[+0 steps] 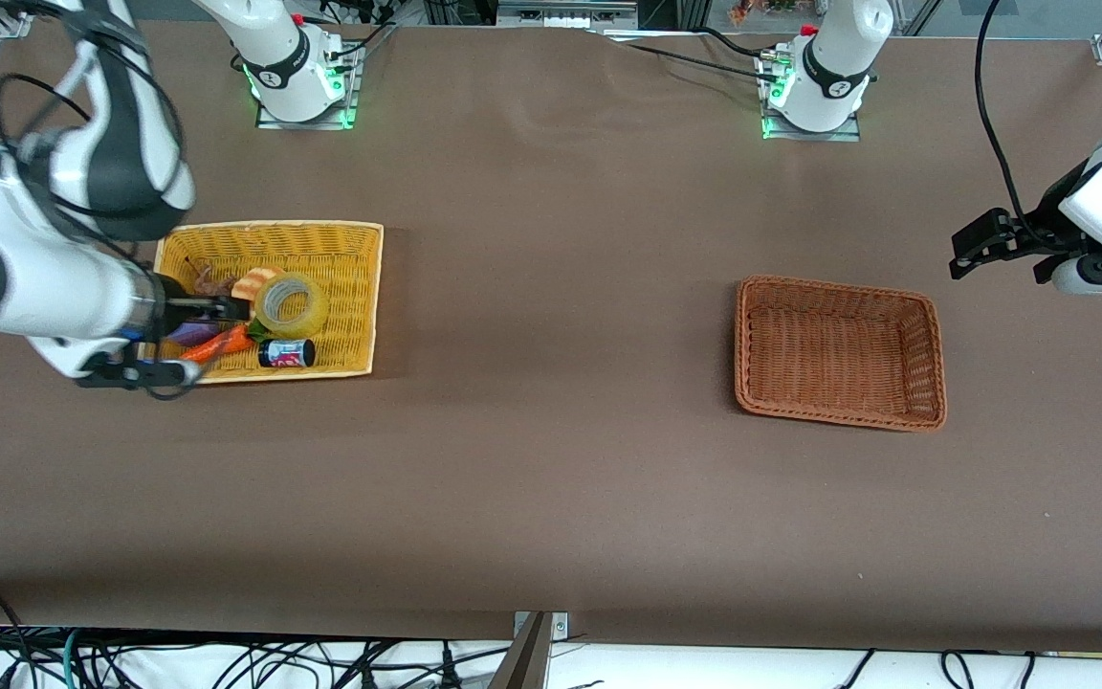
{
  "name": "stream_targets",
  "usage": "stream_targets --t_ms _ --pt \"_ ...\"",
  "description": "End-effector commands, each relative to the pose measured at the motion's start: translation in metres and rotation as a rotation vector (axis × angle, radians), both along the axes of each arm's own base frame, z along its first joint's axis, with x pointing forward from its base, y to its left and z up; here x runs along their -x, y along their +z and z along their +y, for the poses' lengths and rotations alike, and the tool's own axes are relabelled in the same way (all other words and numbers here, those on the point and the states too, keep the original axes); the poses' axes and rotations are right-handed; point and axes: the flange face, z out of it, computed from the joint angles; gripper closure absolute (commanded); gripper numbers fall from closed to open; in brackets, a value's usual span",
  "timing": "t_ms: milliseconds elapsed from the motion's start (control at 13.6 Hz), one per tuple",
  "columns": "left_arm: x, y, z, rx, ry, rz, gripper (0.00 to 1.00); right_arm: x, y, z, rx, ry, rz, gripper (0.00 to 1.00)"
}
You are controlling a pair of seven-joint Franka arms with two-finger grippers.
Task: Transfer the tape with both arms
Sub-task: 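Reach the right gripper into the yellow basket and grasp the tape roll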
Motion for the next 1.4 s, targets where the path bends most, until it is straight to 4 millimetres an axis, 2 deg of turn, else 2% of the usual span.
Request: stream_targets --t_ms 0,221,442,737,1105,1326 --pt "-0.003 0.005 -0.001 0.011 0.006 0.004 0.0 0.029 -0.052 0.016 0.001 -0.026 -0.024 0.0" --pt "-0.003 0.005 -0.001 0.011 0.005 0.004 0.0 0.072 -0.113 0.014 -0.012 -0.02 -0.083 0.0" --pt "-0.003 0.005 -0.001 0.011 0.005 0.004 0.0 0.101 -0.15 0.007 -0.017 -0.02 -0.119 0.0" --pt "-0.003 0.005 -0.001 0.009 0.005 0.004 0.0 0.114 -0.159 0.004 -0.014 -0.02 -0.107 0.0" --pt "-0.003 0.005 -0.001 0.009 0.005 0.004 0.0 0.137 -0.183 0.0 -0.021 -0.021 -0.141 0.0" --pt "-0.003 0.005 -0.001 0.009 0.003 0.004 0.0 0.14 -0.19 -0.001 -0.02 -0.021 -0.139 0.01"
